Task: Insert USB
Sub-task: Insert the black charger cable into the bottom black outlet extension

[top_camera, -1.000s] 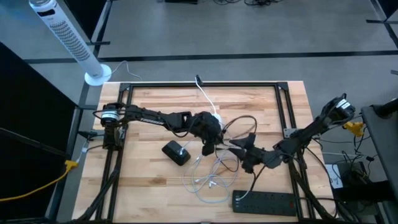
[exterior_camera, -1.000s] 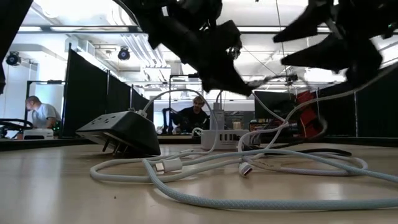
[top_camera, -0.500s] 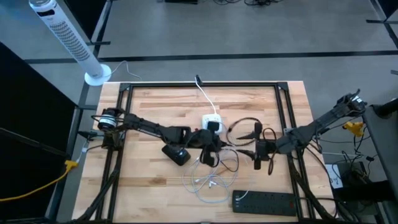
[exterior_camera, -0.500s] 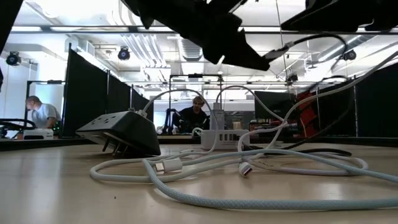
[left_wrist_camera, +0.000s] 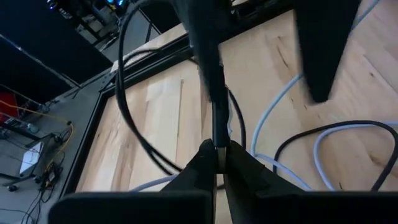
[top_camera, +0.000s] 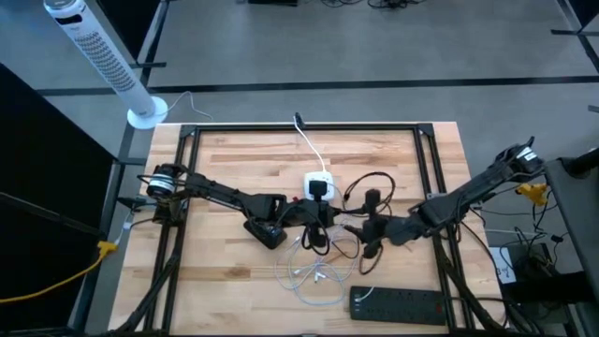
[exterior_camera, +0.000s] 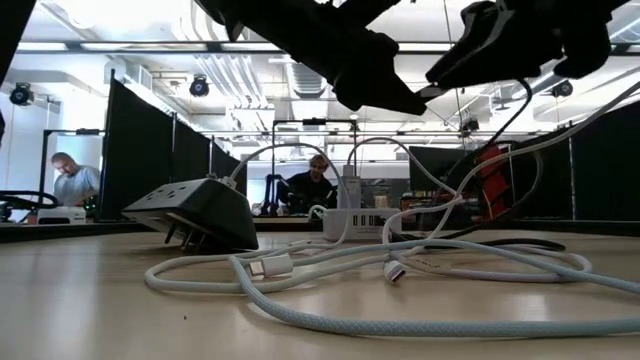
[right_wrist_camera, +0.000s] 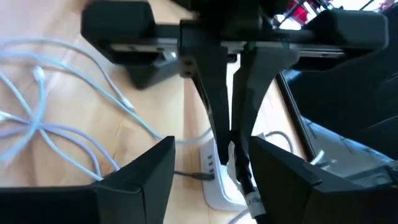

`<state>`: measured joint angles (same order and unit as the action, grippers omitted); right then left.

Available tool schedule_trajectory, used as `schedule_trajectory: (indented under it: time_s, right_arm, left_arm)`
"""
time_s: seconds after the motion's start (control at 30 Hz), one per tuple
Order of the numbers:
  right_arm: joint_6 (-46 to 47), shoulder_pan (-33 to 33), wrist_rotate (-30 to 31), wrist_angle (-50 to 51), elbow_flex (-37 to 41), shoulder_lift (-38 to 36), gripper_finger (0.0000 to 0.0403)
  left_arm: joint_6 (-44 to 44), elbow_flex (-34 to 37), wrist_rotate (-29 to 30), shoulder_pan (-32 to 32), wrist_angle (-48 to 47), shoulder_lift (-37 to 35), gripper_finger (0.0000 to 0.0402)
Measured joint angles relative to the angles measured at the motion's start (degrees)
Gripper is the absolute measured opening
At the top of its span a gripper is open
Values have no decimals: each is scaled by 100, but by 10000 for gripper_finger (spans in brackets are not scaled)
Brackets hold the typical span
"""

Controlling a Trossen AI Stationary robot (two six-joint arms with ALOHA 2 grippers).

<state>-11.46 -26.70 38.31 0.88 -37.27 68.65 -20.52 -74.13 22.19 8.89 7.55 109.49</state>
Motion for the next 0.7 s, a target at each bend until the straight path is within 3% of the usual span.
schedule_trajectory:
  time_s: [0.4,0.7]
  right_arm:
    - [364,119,324,217,-217,143,167]
    - [589,151,48,263,-217,202,147]
  left_arm:
    - [-16,2,-20,102,0,2,3]
    - [-61,2,-13,122,11,2,3]
